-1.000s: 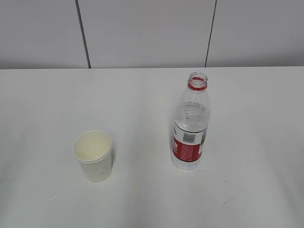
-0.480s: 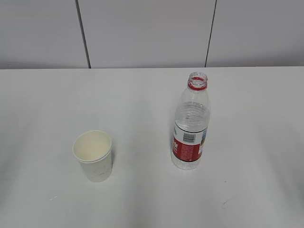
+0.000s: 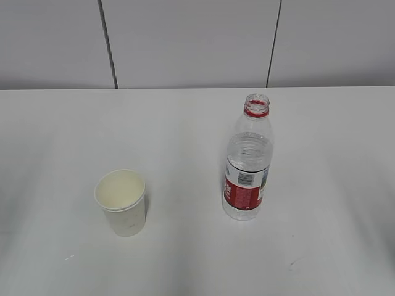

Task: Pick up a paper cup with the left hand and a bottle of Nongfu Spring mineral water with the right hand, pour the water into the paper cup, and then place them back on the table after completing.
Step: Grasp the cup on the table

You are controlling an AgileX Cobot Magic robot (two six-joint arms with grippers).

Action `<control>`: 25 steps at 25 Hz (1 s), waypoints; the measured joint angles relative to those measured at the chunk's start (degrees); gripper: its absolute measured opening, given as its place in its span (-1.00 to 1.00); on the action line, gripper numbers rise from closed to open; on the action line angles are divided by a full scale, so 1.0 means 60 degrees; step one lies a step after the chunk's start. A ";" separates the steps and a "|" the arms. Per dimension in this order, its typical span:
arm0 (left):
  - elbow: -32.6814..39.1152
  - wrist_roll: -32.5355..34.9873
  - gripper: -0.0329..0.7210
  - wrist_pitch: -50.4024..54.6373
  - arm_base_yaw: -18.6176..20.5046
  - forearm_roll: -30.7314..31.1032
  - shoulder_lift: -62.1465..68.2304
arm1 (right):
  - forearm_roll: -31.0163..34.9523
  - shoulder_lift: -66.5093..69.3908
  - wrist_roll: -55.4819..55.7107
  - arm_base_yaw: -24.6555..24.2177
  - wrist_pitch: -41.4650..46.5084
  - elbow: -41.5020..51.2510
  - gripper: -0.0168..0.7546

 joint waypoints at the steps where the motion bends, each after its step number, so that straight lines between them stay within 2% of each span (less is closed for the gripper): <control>1: 0.0000 0.0000 0.60 -0.0246 0.0000 0.0000 0.0099 | -0.0019 0.0186 0.0000 0.0000 -0.0269 0.0000 0.53; 8: 0.0010 0.0000 0.55 -0.1489 0.0000 0.0009 0.1272 | -0.0032 0.2014 0.0000 0.0000 -0.1899 0.0000 0.53; 16: 0.0010 -0.0161 0.31 -0.2004 0.0000 0.0000 0.2875 | -0.0032 0.4299 0.0025 0.0000 -0.4448 0.0000 0.53; 20: 0.0010 -0.0190 0.27 -0.2769 0.0000 0.0009 0.3623 | -0.0573 0.5483 0.0200 0.0000 -0.5257 -0.0019 0.53; 23: 0.0010 -0.0516 0.27 -0.3195 0.0000 0.0465 0.4390 | -0.1370 0.6379 0.0223 0.0000 -0.5911 -0.0019 0.53; 25: 0.0010 -0.1315 0.27 -0.3266 0.0000 0.1308 0.4992 | -0.1641 0.7034 0.0223 0.0000 -0.6698 -0.0019 0.53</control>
